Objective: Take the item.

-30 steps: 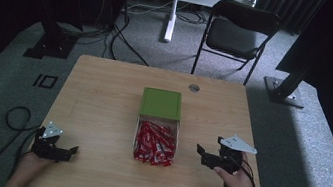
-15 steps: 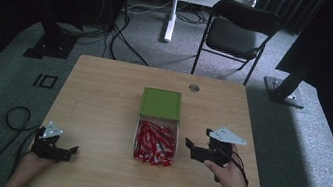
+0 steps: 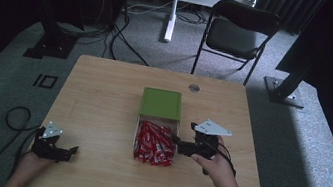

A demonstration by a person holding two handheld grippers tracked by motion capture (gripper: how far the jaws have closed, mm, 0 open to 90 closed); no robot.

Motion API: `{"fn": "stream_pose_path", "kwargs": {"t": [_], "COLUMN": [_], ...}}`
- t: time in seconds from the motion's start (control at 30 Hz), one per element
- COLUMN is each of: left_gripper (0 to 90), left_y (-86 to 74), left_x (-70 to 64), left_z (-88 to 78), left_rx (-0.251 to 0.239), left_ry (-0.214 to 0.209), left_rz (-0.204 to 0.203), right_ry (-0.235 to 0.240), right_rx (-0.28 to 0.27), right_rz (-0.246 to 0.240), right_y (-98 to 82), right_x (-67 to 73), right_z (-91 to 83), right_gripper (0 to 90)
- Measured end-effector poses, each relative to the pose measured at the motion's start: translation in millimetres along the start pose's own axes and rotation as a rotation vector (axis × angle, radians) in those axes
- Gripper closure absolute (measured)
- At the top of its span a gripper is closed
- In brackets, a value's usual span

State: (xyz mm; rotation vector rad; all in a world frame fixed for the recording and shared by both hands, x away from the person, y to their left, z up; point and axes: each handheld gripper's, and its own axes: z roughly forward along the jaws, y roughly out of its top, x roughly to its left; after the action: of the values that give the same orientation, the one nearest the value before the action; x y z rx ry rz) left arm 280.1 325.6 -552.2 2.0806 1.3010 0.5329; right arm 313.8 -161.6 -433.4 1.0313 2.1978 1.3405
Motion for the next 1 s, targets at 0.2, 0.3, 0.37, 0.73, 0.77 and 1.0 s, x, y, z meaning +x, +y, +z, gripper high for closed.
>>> {"fn": "stream_pose_path", "kwargs": {"t": [0.2, 0.3, 0.37, 0.73, 0.77, 1.0], "left_gripper": [0.7, 0.7, 0.7, 0.7, 0.7, 0.7], "left_y": [0.0, 0.0, 0.0, 0.0, -0.1, -0.1], "left_x": [0.1, 0.2, 0.2, 0.3, 0.4, 0.4], "left_z": [-0.1, -0.1, -0.1, -0.1, -0.1, -0.2], "left_rx": [0.002, 0.001, 0.001, 0.002, 0.000, 0.001], "left_ry": [0.000, 0.000, 0.000, -0.002, -0.003, -0.003], "left_rz": [0.002, 0.003, 0.003, 0.003, 0.004, 0.005], "right_ry": [0.024, 0.041, 0.052, 0.082, 0.083, 0.074], "right_rx": [0.005, 0.007, 0.012, 0.057, 0.063, 0.136], "right_rz": [-0.024, -0.035, -0.049, -0.084, -0.087, -0.111], "right_y": [2.9, 4.5, 5.7, 4.3, 3.3, -3.5], "right_x": [8.5, 12.9, 16.8, 30.4, 30.6, 35.1], "right_z": [11.4, 15.7, 18.9, 34.2, 35.6, 44.3], "right_gripper": [20.2, 21.6, 22.5, 44.8, 48.9, 61.4]}}
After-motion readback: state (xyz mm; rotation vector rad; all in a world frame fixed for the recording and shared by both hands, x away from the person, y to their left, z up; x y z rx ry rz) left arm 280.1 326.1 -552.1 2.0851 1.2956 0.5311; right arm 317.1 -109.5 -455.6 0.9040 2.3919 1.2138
